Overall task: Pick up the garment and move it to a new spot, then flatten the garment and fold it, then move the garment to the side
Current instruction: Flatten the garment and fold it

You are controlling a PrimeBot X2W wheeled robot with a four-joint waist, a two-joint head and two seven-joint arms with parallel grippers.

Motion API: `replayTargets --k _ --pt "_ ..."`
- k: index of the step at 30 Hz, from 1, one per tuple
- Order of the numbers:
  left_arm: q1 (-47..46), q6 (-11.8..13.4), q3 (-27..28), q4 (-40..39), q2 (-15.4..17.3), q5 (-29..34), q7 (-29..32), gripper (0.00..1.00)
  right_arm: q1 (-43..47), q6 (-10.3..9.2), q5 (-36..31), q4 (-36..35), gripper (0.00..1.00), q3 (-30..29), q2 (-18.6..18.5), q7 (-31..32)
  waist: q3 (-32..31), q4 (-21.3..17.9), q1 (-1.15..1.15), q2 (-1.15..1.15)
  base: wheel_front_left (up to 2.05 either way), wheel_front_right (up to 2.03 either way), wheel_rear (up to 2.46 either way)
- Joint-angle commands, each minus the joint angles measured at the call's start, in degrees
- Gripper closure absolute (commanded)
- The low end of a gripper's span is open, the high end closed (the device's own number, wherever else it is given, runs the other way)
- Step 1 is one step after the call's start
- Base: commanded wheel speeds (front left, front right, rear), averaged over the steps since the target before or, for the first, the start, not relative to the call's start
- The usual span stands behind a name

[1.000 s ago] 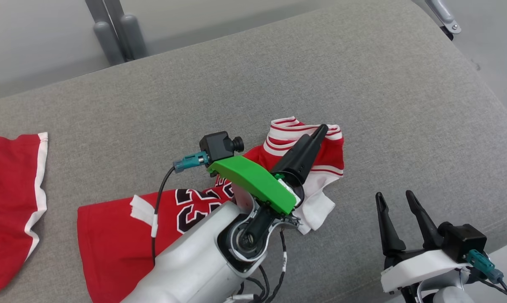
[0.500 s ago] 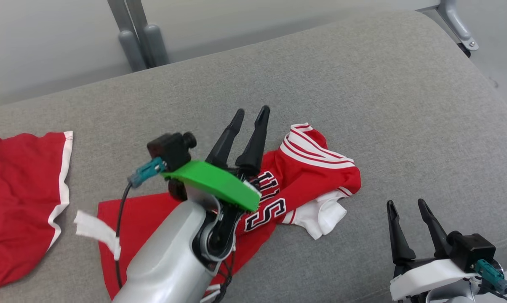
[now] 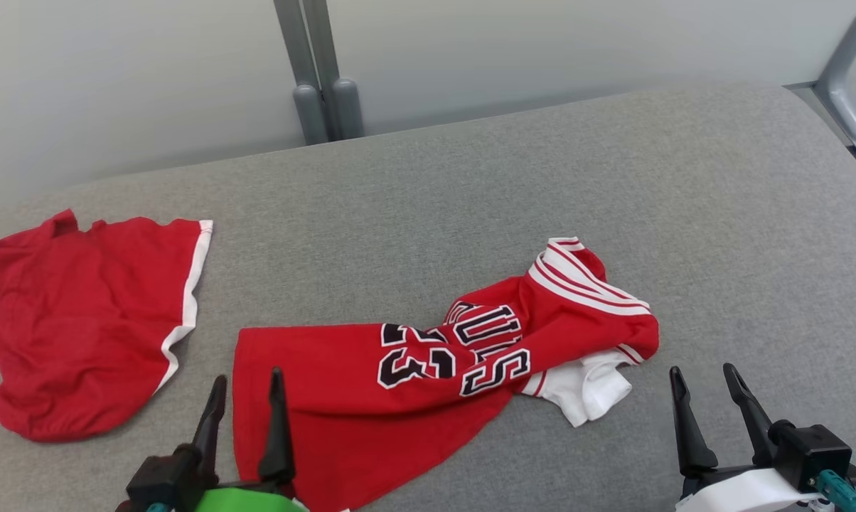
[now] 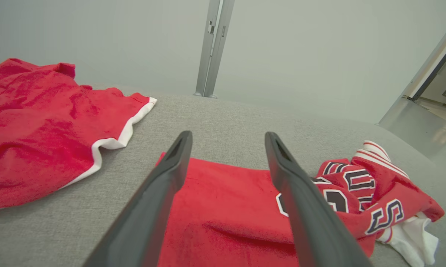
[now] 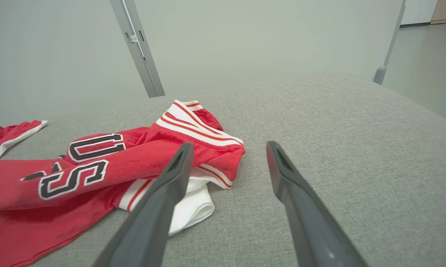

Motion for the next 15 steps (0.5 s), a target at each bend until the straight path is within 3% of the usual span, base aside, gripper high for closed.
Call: replayTargets --k 1,10,15 --pt "2.00 -0.16 1.68 -0.53 -0.20 1.55 0.00 0.00 0.82 0.00 -0.37 -0.34 0.00 -0.09 -0.36 -0.17 -1.86 2.64 0.00 0.00 0.00 0.00 0.00" --pt "9.72 -8.76 9.16 -0.88 -0.41 10.29 0.00 0.00 1.81 0.00 -0.94 -0.43 0.00 0.06 -0.65 -0.17 -3.14 7.66 0.00 0.00 0.00 0.00 0.00" --pt "11.08 -10.39 11.74 -0.22 -1.23 12.51 0.00 0.00 1.69 -0.01 -2.87 0.99 0.00 1.09 -0.69 -0.17 -3.30 8.83 0.00 0.00 0.00 0.00 0.00"
